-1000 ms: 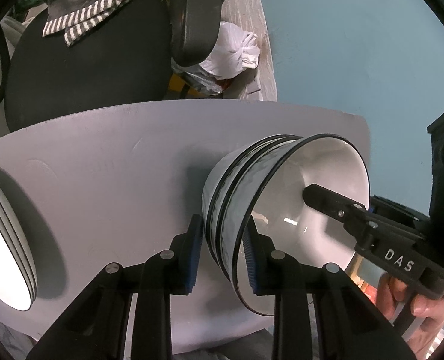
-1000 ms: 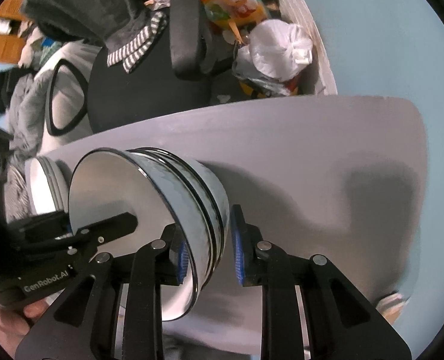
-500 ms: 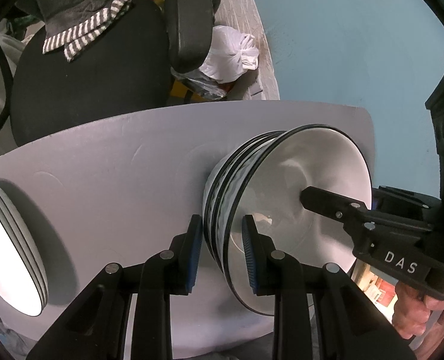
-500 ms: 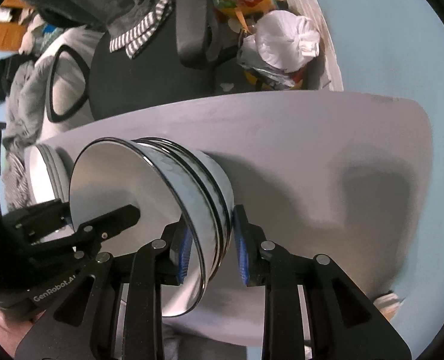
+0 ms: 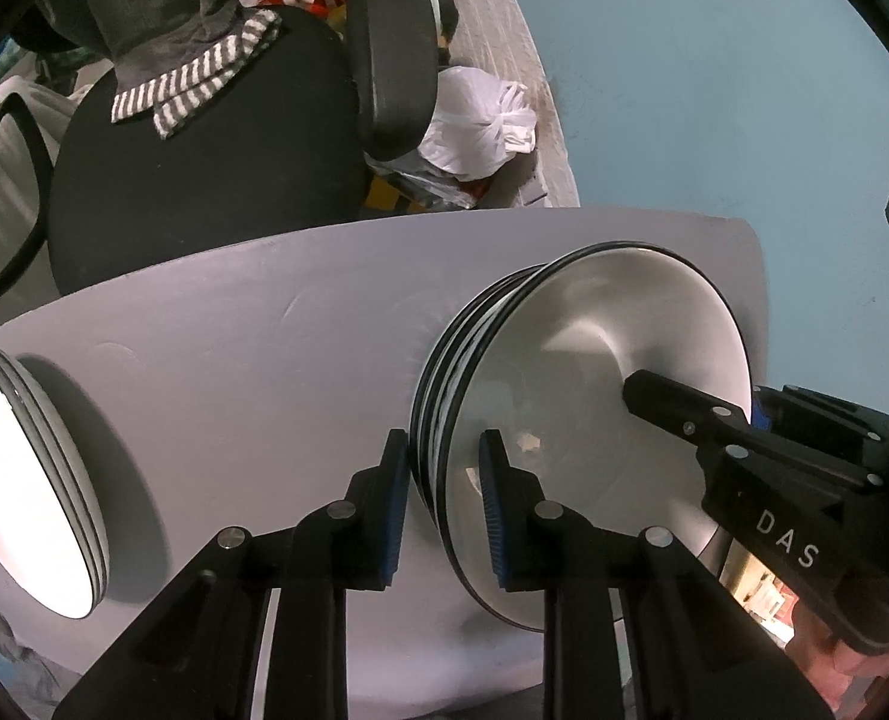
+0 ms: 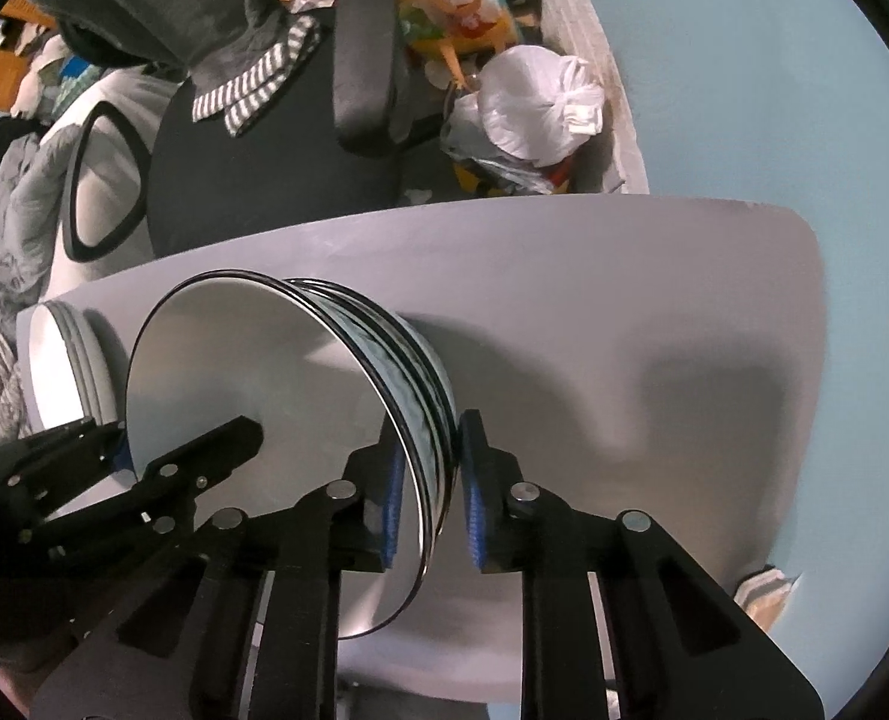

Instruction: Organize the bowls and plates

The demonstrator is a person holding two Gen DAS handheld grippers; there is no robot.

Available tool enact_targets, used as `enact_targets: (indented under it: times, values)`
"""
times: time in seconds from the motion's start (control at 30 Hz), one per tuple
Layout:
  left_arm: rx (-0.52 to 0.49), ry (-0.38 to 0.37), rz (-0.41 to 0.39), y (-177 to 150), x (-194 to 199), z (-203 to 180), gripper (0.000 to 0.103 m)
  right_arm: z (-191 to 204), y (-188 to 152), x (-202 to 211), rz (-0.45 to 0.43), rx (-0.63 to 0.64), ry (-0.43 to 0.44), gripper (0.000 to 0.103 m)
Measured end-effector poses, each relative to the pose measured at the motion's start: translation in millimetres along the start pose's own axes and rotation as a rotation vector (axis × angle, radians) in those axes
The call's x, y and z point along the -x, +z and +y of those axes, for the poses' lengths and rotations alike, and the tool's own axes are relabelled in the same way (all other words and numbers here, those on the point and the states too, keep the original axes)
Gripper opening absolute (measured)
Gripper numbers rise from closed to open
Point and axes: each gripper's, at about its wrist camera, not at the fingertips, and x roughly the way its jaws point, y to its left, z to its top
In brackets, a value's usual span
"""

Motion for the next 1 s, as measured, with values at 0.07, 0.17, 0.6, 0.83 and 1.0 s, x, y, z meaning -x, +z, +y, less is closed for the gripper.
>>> enact_targets:
  times: [0.07, 0.17, 0.6, 0.83, 1.0]
  values:
    - [-0.008, 0.010, -0.006, -1.2, 0.7, -2.3, 0.022, -1.6, -1.0, 0.7, -0.005, -0.011, 0.001, 0.015]
    - [-0.005, 0.010, -0.004, -3.0, 2.6, -2.5, 0.022, 0.5, -1.7, 0.2, -0.004, -0.011, -0.008, 0.015]
    - [0.035, 0.010, -0.032, -20.6, 13.1, 16.4, 0.022, 19.4, -18.3, -2.5, 0.008, -0.007, 0.004, 0.013]
    - [0.060, 0.004, -0.035, -34.9, 12.9, 31.7, 0.022, 34.8, -24.4, -3.7, 0.008, 0.030, -0.014, 0.013]
    - [0.073, 0.008, -0.046, -45.5, 17.9, 43.7, 0.022, 47.2, -30.4, -5.6, 0.012, 0.050, -0.014, 0.013]
